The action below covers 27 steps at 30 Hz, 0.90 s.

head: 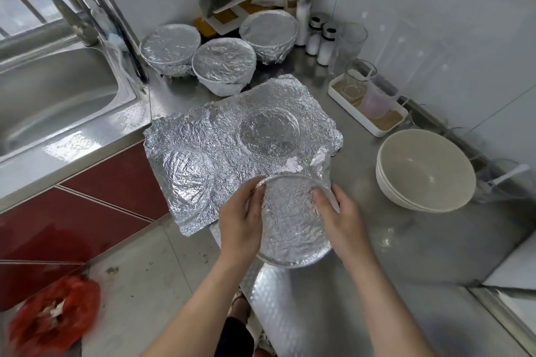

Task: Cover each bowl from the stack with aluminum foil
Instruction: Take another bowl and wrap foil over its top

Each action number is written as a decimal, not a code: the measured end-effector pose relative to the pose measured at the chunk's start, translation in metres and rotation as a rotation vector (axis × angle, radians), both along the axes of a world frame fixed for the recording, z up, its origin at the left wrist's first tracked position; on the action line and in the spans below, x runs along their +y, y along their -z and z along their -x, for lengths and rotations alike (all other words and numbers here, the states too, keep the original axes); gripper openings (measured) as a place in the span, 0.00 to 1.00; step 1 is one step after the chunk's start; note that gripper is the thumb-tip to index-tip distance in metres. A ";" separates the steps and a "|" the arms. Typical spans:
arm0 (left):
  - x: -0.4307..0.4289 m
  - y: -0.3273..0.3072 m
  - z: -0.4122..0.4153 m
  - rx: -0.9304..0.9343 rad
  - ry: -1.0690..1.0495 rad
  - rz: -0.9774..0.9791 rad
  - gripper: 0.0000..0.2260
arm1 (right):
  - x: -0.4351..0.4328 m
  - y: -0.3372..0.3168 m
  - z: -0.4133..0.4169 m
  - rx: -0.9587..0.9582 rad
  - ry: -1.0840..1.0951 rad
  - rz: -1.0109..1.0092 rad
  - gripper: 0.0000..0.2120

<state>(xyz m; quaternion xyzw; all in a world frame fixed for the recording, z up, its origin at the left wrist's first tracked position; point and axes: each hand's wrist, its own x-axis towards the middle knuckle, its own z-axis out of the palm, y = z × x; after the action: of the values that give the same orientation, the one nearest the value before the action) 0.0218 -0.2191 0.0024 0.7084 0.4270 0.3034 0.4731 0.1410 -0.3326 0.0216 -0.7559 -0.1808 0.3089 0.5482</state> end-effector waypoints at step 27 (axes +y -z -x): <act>0.019 -0.068 -0.013 0.016 0.070 0.380 0.51 | 0.016 -0.020 0.009 -0.496 -0.233 0.247 0.59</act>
<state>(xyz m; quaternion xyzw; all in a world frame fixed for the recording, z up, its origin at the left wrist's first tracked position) 0.0350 -0.2004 0.0705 0.6233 0.4553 0.1951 0.6052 0.1322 -0.3167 0.0411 -0.8434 -0.3558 0.1951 0.3522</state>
